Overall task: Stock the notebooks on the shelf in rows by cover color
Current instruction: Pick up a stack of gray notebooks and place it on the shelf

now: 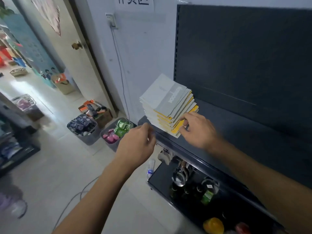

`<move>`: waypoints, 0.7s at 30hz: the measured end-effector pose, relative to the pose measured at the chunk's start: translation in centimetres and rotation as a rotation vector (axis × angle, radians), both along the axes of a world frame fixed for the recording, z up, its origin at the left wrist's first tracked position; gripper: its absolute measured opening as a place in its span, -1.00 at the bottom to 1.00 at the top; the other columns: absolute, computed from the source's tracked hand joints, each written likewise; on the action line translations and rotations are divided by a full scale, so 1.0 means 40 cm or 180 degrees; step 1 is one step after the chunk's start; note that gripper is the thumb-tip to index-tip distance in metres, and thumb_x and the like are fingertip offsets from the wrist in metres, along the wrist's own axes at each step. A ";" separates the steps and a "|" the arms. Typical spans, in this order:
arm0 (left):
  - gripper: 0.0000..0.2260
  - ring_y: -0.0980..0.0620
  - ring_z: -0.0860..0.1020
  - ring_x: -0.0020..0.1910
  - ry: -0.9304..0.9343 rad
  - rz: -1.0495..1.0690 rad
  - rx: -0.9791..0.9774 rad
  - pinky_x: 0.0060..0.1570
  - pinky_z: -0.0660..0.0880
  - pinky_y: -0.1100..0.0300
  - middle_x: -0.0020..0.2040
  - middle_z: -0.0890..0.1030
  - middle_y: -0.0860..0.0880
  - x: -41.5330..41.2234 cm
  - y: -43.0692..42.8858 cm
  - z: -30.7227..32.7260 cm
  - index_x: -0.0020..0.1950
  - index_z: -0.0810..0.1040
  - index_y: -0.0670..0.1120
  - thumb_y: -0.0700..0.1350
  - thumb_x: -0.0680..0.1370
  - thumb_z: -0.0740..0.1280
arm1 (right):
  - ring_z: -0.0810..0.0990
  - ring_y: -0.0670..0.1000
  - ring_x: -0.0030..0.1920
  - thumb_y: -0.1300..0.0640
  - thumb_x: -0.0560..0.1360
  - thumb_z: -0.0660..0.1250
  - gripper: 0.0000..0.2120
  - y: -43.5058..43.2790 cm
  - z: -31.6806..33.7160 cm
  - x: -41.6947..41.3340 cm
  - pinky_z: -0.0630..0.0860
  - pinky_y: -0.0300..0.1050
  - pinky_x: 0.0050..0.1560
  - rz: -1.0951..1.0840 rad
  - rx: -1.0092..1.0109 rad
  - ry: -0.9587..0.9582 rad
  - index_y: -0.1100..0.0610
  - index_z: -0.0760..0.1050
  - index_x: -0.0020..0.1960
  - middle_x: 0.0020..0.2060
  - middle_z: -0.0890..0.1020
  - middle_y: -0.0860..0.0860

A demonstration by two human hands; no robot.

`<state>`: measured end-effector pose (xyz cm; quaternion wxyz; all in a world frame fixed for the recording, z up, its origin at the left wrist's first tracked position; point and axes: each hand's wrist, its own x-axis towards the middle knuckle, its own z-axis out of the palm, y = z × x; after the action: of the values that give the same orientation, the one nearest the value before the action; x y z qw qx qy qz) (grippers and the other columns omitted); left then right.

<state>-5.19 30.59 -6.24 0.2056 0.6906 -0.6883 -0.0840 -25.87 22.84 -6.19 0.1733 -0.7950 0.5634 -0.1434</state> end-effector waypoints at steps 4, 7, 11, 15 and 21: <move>-0.82 0.00 0.60 -0.08 0.0002 -0.0276 -0.0060 -0.07 0.56 0.01 -0.07 0.64 0.05 0.060 -0.070 0.007 0.13 0.54 0.02 -0.02 0.57 0.24 | 0.54 -0.02 -0.12 0.03 0.57 0.27 -0.77 -0.001 0.001 0.036 0.55 0.00 -0.03 -0.0286 -0.0167 -0.0227 0.02 0.53 0.20 0.01 0.52 -0.10; -0.82 0.04 0.59 -0.11 0.0046 -0.0535 -0.0072 -0.07 0.56 0.02 -0.10 0.63 0.09 0.076 -0.125 0.020 0.14 0.55 0.02 -0.03 0.57 0.26 | 0.49 -0.10 -0.14 0.06 0.58 0.27 -0.76 -0.014 0.003 0.046 0.53 -0.04 -0.08 -0.0499 -0.0205 -0.0284 0.03 0.52 0.23 0.05 0.53 -0.10; -0.83 0.11 0.56 -0.15 0.0025 -0.0824 -0.0172 -0.10 0.57 0.05 -0.09 0.61 0.12 0.087 -0.229 0.027 0.16 0.53 0.04 -0.01 0.59 0.25 | 0.50 -0.10 -0.10 0.04 0.58 0.25 -0.74 -0.068 -0.001 0.060 0.54 -0.02 -0.02 -0.0748 -0.0175 -0.0290 0.01 0.50 0.24 0.02 0.51 -0.15; -0.84 0.10 0.57 -0.13 0.0050 -0.0985 -0.0194 -0.09 0.57 0.03 -0.08 0.61 0.12 0.097 -0.335 0.029 0.14 0.54 0.04 -0.01 0.60 0.26 | 0.55 -0.09 -0.07 0.03 0.57 0.26 -0.75 -0.135 -0.016 0.075 0.60 0.04 0.01 -0.0902 -0.0023 -0.0398 -0.02 0.51 0.23 -0.02 0.55 -0.16; -0.86 0.05 0.57 -0.14 0.0062 -0.1089 -0.0352 -0.10 0.56 0.02 -0.08 0.61 0.09 0.094 -0.491 0.047 0.08 0.58 0.00 -0.05 0.59 0.27 | 0.58 -0.16 -0.11 0.07 0.57 0.33 -0.76 -0.222 -0.026 0.083 0.56 -0.11 -0.05 -0.1284 0.0309 -0.0863 0.03 0.53 0.23 -0.12 0.61 -0.16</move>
<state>-1.43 10.95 -4.36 0.2325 0.5502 -0.7973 -0.0865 -22.56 13.96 -7.23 0.2532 -0.6306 0.6885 -0.2532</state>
